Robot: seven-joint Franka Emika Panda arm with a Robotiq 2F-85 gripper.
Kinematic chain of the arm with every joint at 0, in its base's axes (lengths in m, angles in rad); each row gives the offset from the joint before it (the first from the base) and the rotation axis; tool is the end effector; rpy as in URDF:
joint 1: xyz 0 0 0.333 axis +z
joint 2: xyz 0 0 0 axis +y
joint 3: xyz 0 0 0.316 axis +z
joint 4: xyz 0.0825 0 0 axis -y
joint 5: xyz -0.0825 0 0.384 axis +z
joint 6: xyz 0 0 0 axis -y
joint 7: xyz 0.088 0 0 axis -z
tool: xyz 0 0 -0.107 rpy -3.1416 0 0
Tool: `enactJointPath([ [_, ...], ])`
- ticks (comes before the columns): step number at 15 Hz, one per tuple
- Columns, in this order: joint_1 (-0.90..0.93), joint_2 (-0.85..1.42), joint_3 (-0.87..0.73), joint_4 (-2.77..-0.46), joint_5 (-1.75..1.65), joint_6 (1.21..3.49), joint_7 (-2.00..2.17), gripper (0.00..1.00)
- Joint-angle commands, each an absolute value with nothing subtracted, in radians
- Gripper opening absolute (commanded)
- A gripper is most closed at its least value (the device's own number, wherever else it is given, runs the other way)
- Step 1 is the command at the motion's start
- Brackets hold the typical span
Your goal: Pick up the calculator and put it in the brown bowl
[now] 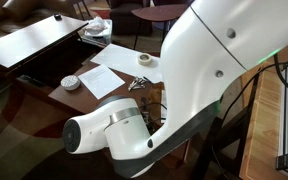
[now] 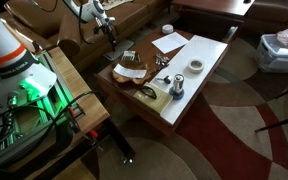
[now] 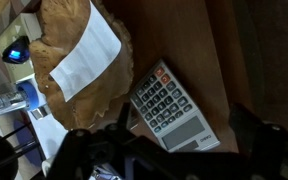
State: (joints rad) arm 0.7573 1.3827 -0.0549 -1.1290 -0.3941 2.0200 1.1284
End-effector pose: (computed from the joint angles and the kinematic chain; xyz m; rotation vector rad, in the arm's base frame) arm 0.5070 0.4085 -0.0819 2.5287 -0.1666 -0.0032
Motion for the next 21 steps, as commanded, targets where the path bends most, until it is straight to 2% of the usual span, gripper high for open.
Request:
enactJointPath([
  [1,0.757,1.531,-0.067,-0.937,-0.358,1.975,1.079,1.00],
  [3,0.750,1.594,-0.055,-0.852,-0.369,1.958,1.091,1.00],
  [4,0.763,1.498,-0.072,-1.003,-0.358,2.018,1.119,1.00],
  [10,0.765,1.506,-0.078,-0.979,-0.357,2.005,1.109,1.00],
  [16,0.823,1.503,-0.184,-1.035,-0.442,2.201,1.249,1.00],
  [21,0.834,1.503,-0.235,-1.094,-0.512,2.187,1.274,1.00],
])
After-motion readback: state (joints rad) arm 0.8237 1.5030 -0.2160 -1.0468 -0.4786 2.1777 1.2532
